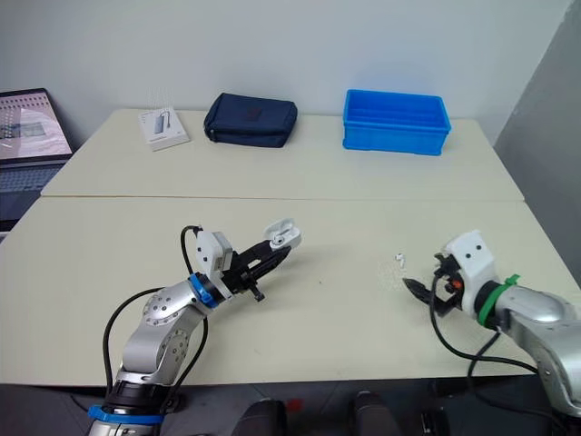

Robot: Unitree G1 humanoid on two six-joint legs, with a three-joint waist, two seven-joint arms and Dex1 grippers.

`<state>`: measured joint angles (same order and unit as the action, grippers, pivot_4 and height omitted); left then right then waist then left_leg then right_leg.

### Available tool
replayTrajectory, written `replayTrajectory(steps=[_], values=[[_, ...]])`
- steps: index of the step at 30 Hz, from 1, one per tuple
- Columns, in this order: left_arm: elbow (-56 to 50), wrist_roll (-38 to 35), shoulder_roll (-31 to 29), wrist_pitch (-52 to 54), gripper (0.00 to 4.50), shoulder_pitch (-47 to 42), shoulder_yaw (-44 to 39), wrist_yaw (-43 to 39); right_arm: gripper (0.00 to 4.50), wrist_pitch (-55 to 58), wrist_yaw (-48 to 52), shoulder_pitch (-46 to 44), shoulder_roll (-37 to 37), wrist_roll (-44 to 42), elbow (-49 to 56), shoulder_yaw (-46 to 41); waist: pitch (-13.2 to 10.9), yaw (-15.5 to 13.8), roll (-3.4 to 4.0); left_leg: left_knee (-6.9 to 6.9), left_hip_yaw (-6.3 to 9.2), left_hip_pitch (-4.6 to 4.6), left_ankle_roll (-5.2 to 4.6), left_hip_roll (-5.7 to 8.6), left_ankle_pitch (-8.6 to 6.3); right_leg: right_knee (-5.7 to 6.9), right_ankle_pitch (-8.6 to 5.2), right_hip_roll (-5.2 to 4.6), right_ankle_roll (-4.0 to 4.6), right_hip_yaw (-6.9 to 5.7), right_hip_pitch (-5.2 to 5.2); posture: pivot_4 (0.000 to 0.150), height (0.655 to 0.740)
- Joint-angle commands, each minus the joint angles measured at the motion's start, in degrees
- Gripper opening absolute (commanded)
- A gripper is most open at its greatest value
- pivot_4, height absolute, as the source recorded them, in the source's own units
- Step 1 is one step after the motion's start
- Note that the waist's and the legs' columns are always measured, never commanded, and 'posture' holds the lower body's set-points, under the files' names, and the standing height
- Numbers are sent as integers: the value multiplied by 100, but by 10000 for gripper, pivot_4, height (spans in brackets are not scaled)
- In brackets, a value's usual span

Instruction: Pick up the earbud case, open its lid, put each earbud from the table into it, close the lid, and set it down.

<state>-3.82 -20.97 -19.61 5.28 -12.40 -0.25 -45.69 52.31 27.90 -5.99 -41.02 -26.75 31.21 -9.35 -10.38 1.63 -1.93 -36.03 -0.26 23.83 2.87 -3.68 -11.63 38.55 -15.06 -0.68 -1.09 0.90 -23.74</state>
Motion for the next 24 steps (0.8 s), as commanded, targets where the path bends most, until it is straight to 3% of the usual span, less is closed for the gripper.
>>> replayTrajectory(steps=[1, 6, 13, 17, 24], values=[[-120, 18, -6, -115, 7627, -56, 31, -3, 45000, -375, -766, -603, 691, 613, -778, 493, 0, 20, 0, 0, 0, -2, 0, 0, 0, 1, 1, 0, 0, 1, 0, 1500, 7400], [-134, 33, 11, -100, 7627, -58, 63, 13, 45000, -1075, -1335, -1179, 1487, 1377, -1974, 1002, 0, 7, 3, 2, 0, 4, 0, 1, 0, 5, 3, 2, 0, 3, -7, 1500, 7400], [-195, 40, 12, -90, 7627, 6, 71, 45, 45000, -1313, -1606, -1168, 1899, 1791, -2468, 1119, 1, -8, 4, 6, -4, 6, -1, -1, 0, 0, 1, 2, -3, 4, -7, 1500, 7400], [-234, 39, 20, -82, 7627, 50, 73, 72, 35955, -976, -1682, -1031, 2056, 1733, -2160, 1038, 2, -12, 4, 0, 0, -3, 0, -1, 1, 17, 2, 2, -2, 2, -2, 1500, 7400], [-270, 25, 14, -36, 7627, 46, 88, 101, 10118, -554, -1717, -930, 2187, 1656, -1701, 921, 2, -15, 5, 0, 0, 1, -1, -1, 1, 12, 2, 1, -2, 2, -2, 1500, 7400]])
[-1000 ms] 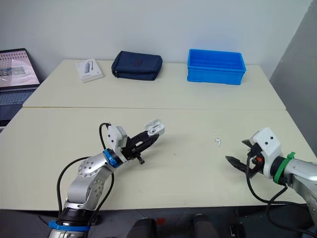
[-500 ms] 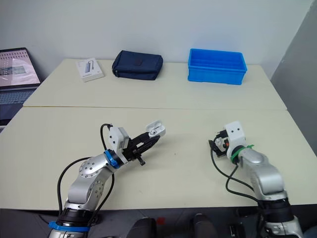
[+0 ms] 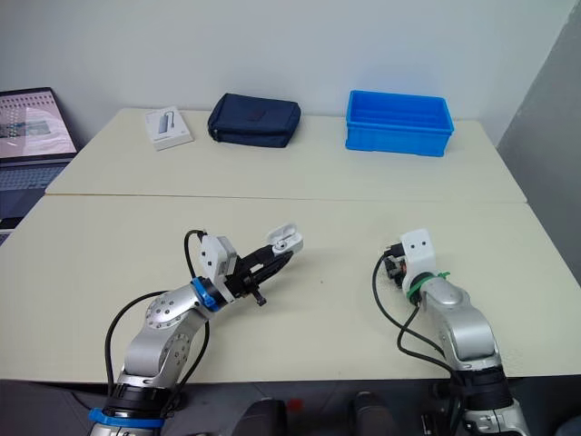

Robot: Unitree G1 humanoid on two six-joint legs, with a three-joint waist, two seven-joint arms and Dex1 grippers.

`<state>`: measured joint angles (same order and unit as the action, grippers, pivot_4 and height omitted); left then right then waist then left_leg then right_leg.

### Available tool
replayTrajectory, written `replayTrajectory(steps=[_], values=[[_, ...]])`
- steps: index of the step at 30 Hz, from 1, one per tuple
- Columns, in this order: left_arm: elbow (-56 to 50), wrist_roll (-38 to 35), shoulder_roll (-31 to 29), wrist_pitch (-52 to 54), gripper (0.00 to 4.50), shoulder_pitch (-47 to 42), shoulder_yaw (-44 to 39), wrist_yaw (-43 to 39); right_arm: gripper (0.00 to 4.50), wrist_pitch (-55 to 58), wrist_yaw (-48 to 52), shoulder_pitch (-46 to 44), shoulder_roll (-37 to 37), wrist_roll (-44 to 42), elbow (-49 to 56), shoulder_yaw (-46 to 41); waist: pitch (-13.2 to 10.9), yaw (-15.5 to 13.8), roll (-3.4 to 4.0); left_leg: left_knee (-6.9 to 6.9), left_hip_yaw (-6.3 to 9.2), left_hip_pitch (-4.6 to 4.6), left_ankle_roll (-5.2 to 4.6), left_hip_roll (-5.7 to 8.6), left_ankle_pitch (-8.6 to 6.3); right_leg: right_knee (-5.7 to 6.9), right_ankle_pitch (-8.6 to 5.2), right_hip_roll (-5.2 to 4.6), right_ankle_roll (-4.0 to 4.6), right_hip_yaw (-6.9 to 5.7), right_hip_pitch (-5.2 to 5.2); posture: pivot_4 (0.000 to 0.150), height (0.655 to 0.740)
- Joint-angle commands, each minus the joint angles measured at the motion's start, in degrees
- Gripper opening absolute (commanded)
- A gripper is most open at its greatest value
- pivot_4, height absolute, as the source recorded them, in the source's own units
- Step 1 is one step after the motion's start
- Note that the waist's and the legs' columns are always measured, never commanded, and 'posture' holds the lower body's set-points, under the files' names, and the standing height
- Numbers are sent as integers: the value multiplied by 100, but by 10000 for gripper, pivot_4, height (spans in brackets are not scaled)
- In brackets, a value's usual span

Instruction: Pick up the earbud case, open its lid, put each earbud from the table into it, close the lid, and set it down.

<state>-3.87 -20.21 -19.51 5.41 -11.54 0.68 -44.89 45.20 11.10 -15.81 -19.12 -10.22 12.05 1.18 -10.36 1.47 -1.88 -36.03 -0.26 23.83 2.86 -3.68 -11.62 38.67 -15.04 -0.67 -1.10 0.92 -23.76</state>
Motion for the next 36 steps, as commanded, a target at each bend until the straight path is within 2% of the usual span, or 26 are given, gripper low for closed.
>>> replayTrajectory(steps=[1, 2, 6, 10, 16, 20, 26, 36], values=[[-273, -53, 1, -41, 7627, -41, -1, 25, 6605, 189, -22, 48, -5, -4, 250, -142, 0, 2, 0, 0, 0, 0, 0, 0, 0, 0, 0, 0, 0, 0, 0, 1500, 7400], [-282, -57, -4, -27, 7627, -46, 1, 31, 4013, 204, 68, 16, -48, -38, 289, -133, 0, 2, 0, 0, 0, -1, 0, 0, 0, 1, 0, 0, 0, -1, 0, 1500, 7400], [-312, -69, -18, 22, 7627, -55, 6, 43, 4074, 114, 920, -240, -508, -227, 335, 92, -1, 8, 1, 0, -1, -1, 0, 0, 0, 1, 0, 0, 0, 1, -1, 1500, 7400], [-425, -92, -38, 107, 7627, -14, 18, 51, 4074, -496, 3079, -696, -1776, -521, 397, 677, -2, 15, 2, -1, -3, -1, 0, 1, 0, 0, 0, 0, 0, 2, -2, 1500, 7400], [-655, -74, -60, 211, 7627, 137, 5, 104, 4074, -2392, 5870, -1020, -3436, -353, -48, 1300, -2, 13, 2, 7, 5, -1, -1, -1, -1, -12, -3, 4, 2, -7, 0, 1500, 7400], [-808, -70, -96, 259, 7627, 277, -16, 138, 4074, -3748, 6992, -999, -4052, 38, -623, 1560, -3, 14, 1, 4, 0, -1, -1, -1, -1, -14, -2, 2, 1, -3, 0, 1500, 7400], [-970, -83, -167, 313, 7627, 429, -44, 183, 4074, -4989, 7474, -735, -4191, 493, -1224, 1674, -3, 13, 1, 0, -1, -6, 0, -1, 0, -6, -2, 1, 2, -3, 2, 1500, 7400], [-1077, -127, -290, 403, 7627, 485, -80, 151, 4073, -5299, 7611, -365, -4159, 539, -1403, 1622, -3, 7, 1, -3, -2, -9, 0, -1, 0, 0, -2, 1, 2, -1, 3, 1500, 7400]])
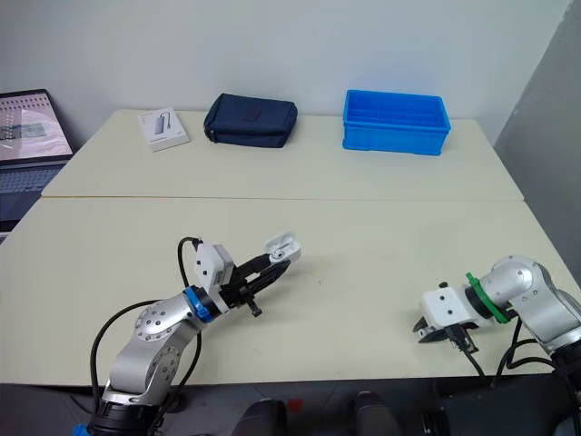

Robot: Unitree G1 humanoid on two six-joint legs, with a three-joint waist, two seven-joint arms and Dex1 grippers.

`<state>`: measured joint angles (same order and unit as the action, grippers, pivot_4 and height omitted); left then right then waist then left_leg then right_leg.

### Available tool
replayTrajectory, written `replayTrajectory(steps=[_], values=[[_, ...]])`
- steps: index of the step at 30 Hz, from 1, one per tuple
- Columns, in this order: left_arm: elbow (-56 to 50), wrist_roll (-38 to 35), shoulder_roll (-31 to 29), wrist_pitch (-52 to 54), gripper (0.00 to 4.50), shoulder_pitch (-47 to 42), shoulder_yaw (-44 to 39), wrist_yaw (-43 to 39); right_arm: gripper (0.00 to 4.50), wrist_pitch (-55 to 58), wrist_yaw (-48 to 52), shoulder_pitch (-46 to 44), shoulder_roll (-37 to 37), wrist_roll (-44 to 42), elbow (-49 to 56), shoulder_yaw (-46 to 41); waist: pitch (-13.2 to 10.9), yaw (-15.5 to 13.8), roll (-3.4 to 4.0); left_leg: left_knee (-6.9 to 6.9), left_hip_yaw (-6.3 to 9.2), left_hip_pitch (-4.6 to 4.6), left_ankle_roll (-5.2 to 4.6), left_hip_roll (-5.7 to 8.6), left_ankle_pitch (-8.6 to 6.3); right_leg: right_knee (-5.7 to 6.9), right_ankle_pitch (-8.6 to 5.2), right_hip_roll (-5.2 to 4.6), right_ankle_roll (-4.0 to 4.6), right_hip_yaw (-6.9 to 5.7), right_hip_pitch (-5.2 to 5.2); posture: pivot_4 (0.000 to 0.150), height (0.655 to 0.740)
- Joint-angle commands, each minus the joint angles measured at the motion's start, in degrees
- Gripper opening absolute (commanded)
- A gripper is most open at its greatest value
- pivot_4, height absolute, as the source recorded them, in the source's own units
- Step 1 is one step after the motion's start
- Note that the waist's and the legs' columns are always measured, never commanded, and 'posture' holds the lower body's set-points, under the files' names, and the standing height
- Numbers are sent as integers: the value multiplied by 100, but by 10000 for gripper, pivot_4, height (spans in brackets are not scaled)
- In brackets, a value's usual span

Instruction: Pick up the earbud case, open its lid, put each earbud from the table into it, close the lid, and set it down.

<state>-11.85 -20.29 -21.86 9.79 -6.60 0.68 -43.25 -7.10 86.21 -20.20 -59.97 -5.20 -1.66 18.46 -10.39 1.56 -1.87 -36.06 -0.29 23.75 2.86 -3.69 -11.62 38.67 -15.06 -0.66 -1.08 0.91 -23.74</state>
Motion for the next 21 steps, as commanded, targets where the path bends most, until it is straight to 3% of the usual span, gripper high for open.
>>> replayTrajectory(steps=[1, 4, 12, 17, 21], values=[[-272, -119, -64, -38, 7627, -10, -83, -18, 4073, -113, 105, 93, -86, 78, -77, -90, 0, -3, 0, 0, 1, 0, 0, 0, 0, 0, 0, 0, 0, -1, 1, 1500, 7400], [-252, -124, -85, -48, 7627, -18, -87, -28, 4073, -84, 44, 122, -71, 136, -173, -93, 0, -5, 0, -1, -1, -6, 0, 0, 0, 0, 0, 0, 0, 0, 6, 1500, 7400], [-220, -120, -98, -55, 7627, -39, -78, -44, 32143, -463, -149, 134, 13, 290, -381, -123, 0, -4, -1, -1, -3, -41, 0, 2, 0, -4, -6, -6, 10, -1, 43, 1500, 7400], [-222, -117, -94, -50, 7627, -16, -63, -48, 32443, -340, -202, 144, 4, -75, 36, -443, 0, -5, 0, -1, -4, -44, 0, 2, 0, -3, -10, -6, 17, 2, 46, 1500, 7400], [-233, -119, -83, -51, 7627, 22, -52, -45, 32443, 532, -317, 196, -197, -412, 867, -804, -2, -3, 3, 1, -4, -46, 0, 1, 0, 3, -3, -5, 5, 1, 43, 1500, 7400]])
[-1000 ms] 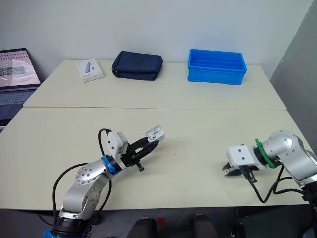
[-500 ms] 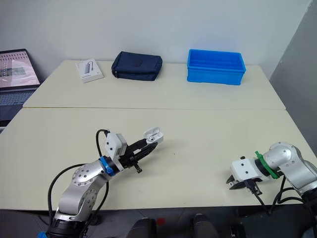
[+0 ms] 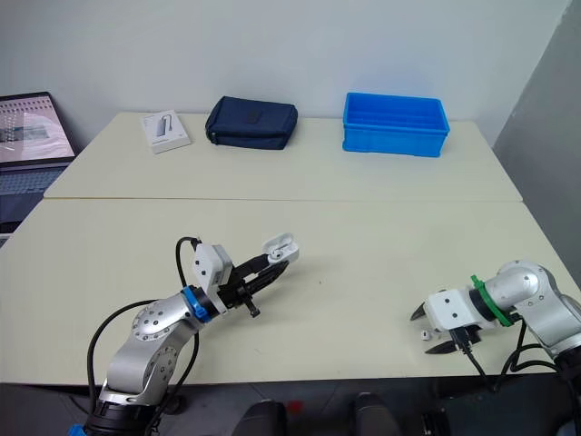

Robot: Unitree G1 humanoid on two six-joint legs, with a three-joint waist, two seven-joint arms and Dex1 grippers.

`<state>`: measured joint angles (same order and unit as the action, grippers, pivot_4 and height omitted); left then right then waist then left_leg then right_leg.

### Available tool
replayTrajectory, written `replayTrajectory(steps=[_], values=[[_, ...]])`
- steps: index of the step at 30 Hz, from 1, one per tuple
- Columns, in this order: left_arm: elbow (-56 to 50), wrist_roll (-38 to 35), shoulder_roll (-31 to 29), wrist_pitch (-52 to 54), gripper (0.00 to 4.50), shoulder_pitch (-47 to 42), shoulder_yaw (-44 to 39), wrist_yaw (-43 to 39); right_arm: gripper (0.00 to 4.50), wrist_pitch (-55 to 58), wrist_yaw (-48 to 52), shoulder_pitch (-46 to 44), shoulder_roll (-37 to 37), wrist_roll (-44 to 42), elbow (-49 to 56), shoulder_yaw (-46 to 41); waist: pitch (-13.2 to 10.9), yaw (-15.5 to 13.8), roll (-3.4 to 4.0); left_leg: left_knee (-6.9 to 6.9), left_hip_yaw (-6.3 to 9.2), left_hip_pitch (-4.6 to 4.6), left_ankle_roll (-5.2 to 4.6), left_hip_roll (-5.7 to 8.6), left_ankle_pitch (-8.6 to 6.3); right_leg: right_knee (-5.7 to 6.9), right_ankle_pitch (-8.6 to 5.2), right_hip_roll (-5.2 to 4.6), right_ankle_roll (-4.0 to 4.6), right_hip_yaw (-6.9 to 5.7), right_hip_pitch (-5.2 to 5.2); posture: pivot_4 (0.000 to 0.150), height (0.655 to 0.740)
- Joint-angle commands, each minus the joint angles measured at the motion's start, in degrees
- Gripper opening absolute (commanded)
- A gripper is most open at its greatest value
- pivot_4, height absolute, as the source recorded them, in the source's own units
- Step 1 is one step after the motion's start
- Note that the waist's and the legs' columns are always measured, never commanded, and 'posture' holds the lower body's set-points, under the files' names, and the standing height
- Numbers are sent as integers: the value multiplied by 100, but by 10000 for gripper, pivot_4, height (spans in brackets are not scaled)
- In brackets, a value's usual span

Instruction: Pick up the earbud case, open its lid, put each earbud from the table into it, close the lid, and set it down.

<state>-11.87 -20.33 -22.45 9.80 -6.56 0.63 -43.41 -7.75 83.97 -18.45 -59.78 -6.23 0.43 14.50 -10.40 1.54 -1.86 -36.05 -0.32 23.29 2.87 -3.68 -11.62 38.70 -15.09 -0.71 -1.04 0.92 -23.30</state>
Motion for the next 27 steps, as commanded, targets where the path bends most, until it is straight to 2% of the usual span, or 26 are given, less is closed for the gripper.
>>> replayTrajectory(steps=[1, 3, 5, 9, 15, 26, 27], values=[[-232, -116, -13, -50, 7627, 27, -38, -23, 32443, 1058, -180, 58, -323, -381, 1005, -526, -1, -4, 1, 1, 1, 0, 0, 0, 0, 1, -1, 0, 1, -1, 0, 1500, 7400], [-247, -116, 2, -46, 7627, 52, -22, -11, 32443, 2196, -289, 221, -644, -503, 1720, -685, -1, -14, 3, 2, 2, 0, 0, 0, 0, 1, -2, -1, 2, -2, -1, 1500, 7400], [-283, -133, 15, -18, 7627, 85, -11, 1, 32443, 3377, -685, 288, -893, -120, 2398, -615, 0, -24, 2, 3, 2, 1, 1, 0, -1, 0, -4, -3, 5, -4, -1, 1500, 7400], [-331, -134, 42, 17, 7627, 126, 34, 19, 32443, 4467, -996, 293, -1122, 242, 3097, -299, 0, -24, 2, 2, 0, 1, 2, 2, -1, -2, -18, -9, 29, -3, -2, 1500, 7400], [-333, -129, 55, 85, 7627, 65, 55, 13, 32443, 4779, -1338, 280, -947, 743, 3140, 312, -1, -12, 2, 1, -8, 2, 2, 8, -1, -7, -22, -17, 35, 0, -4, 1500, 7400], [-353, -132, 30, 122, 7627, 49, 27, 17, 32443, 4739, -1518, 440, -723, 877, 2819, 526, -1, -7, 1, 2, -6, 6, 2, 8, -1, -9, -18, -15, 26, -3, -6, 1500, 7400], [-354, -134, 29, 126, 7627, 46, 23, 18, 30745, 4746, -1511, 458, -713, 862, 2813, 529, 0, -7, 0, 2, -6, 6, 2, 8, -1, -9, -19, -15, 27, -3, -6, 1500, 7400]])
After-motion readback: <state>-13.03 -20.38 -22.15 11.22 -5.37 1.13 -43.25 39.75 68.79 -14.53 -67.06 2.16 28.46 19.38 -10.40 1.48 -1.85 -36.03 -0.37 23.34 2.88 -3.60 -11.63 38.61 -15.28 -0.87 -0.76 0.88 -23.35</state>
